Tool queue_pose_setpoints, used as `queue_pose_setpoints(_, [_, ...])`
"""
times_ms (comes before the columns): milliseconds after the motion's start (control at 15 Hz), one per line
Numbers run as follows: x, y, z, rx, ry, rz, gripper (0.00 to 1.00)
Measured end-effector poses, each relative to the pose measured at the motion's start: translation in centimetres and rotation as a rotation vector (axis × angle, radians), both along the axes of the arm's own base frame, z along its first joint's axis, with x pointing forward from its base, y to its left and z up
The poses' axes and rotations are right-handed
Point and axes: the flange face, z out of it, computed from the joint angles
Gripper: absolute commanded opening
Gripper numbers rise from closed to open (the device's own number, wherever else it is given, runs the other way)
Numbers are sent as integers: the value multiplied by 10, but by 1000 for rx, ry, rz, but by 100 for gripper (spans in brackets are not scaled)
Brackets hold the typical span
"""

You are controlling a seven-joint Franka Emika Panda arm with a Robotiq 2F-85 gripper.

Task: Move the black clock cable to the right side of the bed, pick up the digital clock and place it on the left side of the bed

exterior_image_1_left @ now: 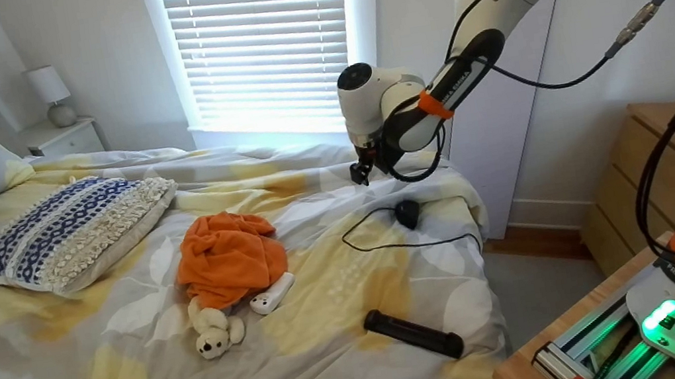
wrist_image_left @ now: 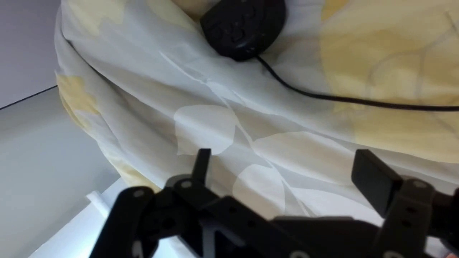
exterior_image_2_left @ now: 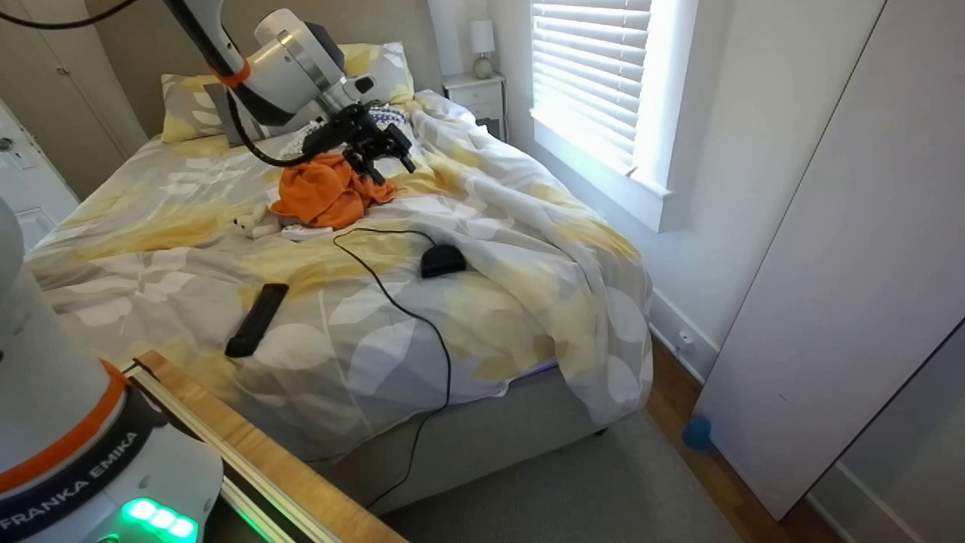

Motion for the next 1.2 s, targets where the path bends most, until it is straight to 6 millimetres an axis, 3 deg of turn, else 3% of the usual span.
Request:
queue_pose_setpoints(333, [3,-24,-5,104,95,-2,100])
queue_pose_setpoints(600, [4,-67,-8,210,203,15,100])
queue_pose_setpoints(867, [-11,-100,-30,240,271,12,100])
queue_pose_setpoints(1200, [-21,-137,-55,297,150,-137,100])
